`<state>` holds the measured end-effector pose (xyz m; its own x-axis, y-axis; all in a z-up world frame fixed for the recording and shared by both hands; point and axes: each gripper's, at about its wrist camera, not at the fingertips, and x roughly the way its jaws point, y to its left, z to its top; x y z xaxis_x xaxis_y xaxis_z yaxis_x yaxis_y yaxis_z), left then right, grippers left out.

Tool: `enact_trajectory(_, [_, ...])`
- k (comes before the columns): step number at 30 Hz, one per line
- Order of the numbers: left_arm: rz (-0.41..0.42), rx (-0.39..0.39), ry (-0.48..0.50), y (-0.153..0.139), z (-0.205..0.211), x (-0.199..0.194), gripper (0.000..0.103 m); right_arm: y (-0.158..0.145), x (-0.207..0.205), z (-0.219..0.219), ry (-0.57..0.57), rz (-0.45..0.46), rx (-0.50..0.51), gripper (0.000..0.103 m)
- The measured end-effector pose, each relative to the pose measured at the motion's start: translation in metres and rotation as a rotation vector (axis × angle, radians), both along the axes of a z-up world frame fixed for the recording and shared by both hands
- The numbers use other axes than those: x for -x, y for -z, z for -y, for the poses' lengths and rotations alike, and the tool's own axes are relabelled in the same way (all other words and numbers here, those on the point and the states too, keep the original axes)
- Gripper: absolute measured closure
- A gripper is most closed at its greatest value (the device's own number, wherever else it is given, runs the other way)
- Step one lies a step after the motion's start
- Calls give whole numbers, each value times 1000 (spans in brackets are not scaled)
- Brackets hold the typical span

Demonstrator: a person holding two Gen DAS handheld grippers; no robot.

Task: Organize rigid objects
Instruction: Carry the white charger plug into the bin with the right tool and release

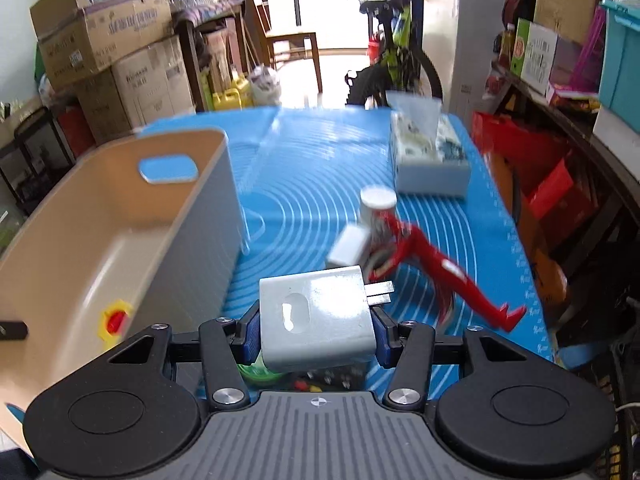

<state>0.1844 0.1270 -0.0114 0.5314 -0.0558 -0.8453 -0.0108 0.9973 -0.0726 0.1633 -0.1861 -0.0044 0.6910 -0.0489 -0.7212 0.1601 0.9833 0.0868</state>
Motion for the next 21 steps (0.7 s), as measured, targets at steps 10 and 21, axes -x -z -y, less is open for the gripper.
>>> enact_trajectory(10, [0,0,0,0,0,0,94,-47,-7,-39,-75,124,0,46])
enact_trajectory(21, [0,1,-1,0,0,0,94,-45,-33,-103,-250,75,-4,46])
